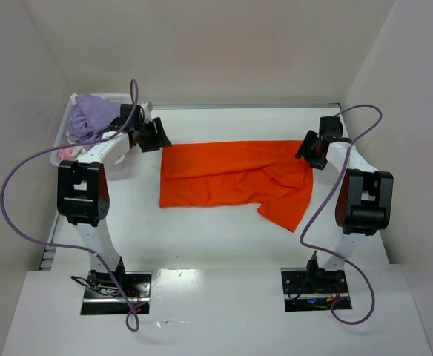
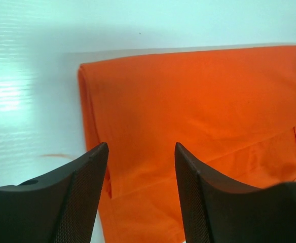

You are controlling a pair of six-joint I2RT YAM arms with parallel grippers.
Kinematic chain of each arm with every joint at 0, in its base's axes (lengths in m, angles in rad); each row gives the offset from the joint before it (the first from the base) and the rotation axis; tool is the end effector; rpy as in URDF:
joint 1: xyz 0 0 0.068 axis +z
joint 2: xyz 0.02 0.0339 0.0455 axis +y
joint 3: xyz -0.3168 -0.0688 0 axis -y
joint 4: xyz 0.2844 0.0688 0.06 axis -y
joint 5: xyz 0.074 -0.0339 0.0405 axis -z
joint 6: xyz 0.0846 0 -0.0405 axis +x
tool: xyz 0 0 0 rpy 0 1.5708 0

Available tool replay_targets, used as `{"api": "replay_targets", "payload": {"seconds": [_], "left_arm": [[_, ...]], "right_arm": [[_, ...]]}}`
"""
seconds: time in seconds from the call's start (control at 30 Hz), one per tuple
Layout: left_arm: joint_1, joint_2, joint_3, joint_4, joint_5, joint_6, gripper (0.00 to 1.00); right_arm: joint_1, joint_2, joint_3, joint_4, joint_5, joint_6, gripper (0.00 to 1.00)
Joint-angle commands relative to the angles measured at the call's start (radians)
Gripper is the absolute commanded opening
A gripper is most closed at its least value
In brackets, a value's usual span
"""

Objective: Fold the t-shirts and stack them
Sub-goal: Fold the flattened tshirt in 1/3 of the way

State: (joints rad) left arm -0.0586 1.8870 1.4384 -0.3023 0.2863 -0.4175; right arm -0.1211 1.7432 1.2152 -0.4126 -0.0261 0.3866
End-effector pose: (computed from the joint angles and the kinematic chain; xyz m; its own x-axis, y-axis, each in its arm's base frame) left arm 0.5119 -0.0540 0.2394 -0.7290 -0.3469 -0.5901 -0.0364 0.8805 -0.4726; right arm 0.4407 -0.0514 0.2060 -0.7030 0.4652 -0.5379 0.4001 0.8840 0.2417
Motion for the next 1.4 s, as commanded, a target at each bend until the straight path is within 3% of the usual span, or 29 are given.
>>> {"api": "replay_targets", "payload": {"seconds": [0.0, 0.23, 0.53, 0.73, 0.93, 0.97, 1.0, 1.1, 1.27, 1.37], "left_arm": [[-0.018, 0.064, 0.03, 0.043, 0.07, 0.017, 0.63], [-0.047, 0.118, 0.011, 0.083, 0.07, 0.026, 0.62], [-0.047, 0.168, 0.011, 0.108, 0.056, 0.017, 0.43], [-0.047, 0.187, 0.022, 0.111, 0.002, -0.001, 0.33], [-0.047, 0.187, 0.04, 0.092, -0.056, -0.001, 0.31], [-0.047, 0.187, 0.04, 0.092, -0.056, -0.001, 0.33], [-0.047, 0.187, 0.04, 0.092, -0.047, -0.001, 0.35], [-0.047, 0.178, 0.03, 0.101, -0.047, -0.001, 0.44], [-0.056, 0.169, 0.03, 0.101, -0.027, 0.008, 0.51], [-0.056, 0.191, 0.039, 0.101, -0.009, 0.017, 0.51]], "right_arm": [[-0.008, -0.027, -0.048, 0.004, -0.017, 0.003, 0.66], [-0.008, -0.007, -0.091, 0.024, 0.001, 0.003, 0.63], [-0.008, 0.024, -0.091, 0.024, -0.018, 0.012, 0.2], [-0.008, 0.024, -0.091, -0.006, 0.015, 0.012, 0.0], [-0.008, 0.006, -0.091, -0.037, 0.06, 0.023, 0.0], [-0.008, -0.005, -0.091, -0.037, 0.06, 0.023, 0.04], [-0.008, -0.005, -0.091, -0.046, 0.06, 0.032, 0.17], [-0.008, -0.014, -0.091, -0.046, 0.078, 0.032, 0.36], [-0.008, -0.013, -0.1, -0.046, 0.078, 0.032, 0.47], [-0.008, -0.013, -0.1, -0.034, 0.069, 0.032, 0.48]]}}
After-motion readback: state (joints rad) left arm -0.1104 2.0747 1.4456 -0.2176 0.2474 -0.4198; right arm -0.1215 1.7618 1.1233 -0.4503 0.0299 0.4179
